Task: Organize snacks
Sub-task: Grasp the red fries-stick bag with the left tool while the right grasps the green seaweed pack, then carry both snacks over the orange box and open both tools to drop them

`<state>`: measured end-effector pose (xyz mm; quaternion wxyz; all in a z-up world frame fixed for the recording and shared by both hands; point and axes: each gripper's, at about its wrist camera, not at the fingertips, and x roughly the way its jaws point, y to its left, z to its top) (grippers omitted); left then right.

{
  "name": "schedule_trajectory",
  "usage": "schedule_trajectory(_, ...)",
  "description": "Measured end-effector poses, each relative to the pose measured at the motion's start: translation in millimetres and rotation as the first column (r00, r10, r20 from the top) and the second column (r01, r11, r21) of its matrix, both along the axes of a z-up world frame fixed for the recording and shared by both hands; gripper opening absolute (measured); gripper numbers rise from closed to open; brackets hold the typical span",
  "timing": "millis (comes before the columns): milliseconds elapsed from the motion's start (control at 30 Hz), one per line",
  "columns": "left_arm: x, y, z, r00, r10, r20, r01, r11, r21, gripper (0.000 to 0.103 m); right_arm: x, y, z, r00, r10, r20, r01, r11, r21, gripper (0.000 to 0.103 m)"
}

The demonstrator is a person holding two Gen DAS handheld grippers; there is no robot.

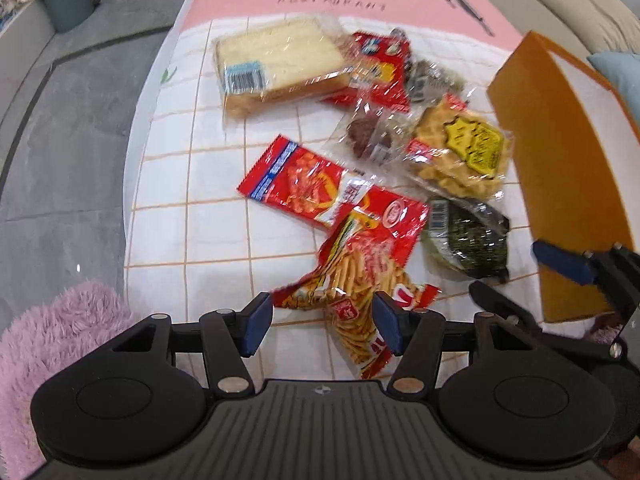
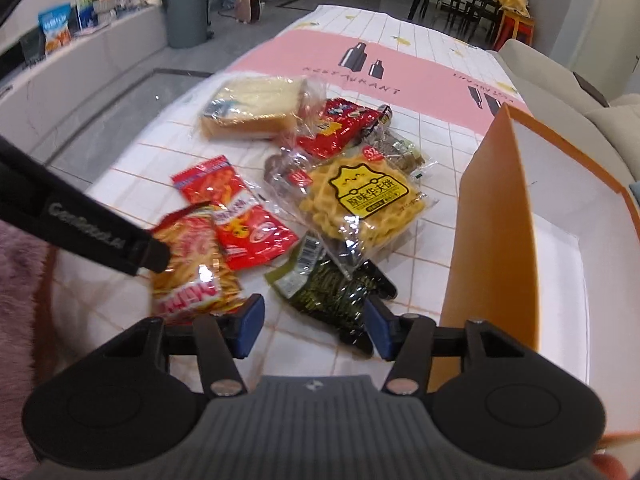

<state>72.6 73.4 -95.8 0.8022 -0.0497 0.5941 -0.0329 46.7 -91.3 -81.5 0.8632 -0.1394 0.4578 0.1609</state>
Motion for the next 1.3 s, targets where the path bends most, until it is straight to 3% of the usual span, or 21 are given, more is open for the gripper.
schedule_trajectory(200,11.3,0.3,-18.5,0.998,-0.011,-0.058,0.008,0.999,-0.052,0.082,21.1,-2.0,-19.7,0.999,-0.006,-0.035,0.006,1.0,-0.005,0.066)
schedule_trajectory(500,17.9,-0.8,-30.5,0.995,-0.011,-0.095,0.002,0.995,-0.098,0.085,30.3,2.1,-38.2,0.999,0.0,-0.048,-0.002,1.0,-0.026,0.07)
schedule_trajectory(600,18.7,0.1,-31.7,0.995,-0.008,-0.094,-0.002,0.994,-0.105,0.083,31.8,1.1,-42.2,0.999,-0.013,-0.043,0.011,0.999,-0.031,0.062)
schedule_trajectory(667,17.8,-0.2,-31.3,0.996,-0.011,-0.091,0.002,0.995,-0.102,0.083,32.5,0.8,-45.3,0.999,-0.018,-0.039,0.016,0.999,-0.048,0.051)
schedule_trajectory(800,15.8,-5.3,-30.2,0.997,-0.018,-0.077,0.012,0.997,-0.08,0.081,33.3,-2.7,-46.1,0.998,-0.035,-0.043,0.033,0.999,-0.042,0.047)
schedule_trajectory(900,16.0,-12.3,-28.4,0.998,-0.025,-0.062,0.021,0.998,-0.063,0.077,33.0,-3.3,-45.2,0.998,-0.042,-0.053,0.04,0.998,-0.041,0.045)
schedule_trajectory(967,13.9,-16.1,-24.9,0.998,-0.034,-0.05,0.031,0.998,-0.055,0.071,32.2,-4.3,-43.6,0.997,-0.047,-0.067,0.045,0.998,-0.04,0.038)
schedule_trajectory(1033,11.7,-20.1,-19.1,0.998,-0.045,-0.039,0.042,0.996,-0.077,0.039,29.8,-4.8,-41.4,0.996,-0.046,-0.081,0.043,0.998,-0.04,0.036)
schedule_trajectory(1133,8.8,-29.6,-15.4,0.998,-0.059,-0.018,0.059,0.998,-0.023,0.039,26.2,-8.3,-37.1,0.993,-0.05,-0.108,0.05,0.999,0.004,0.035)
schedule_trajectory(1300,0.4,-30.6,-6.1,0.999,-0.045,0.013,0.045,0.999,-0.012,0.038,15.5,-6.6,-26.4,0.995,-0.037,-0.096,0.039,0.999,0.014,0.035)
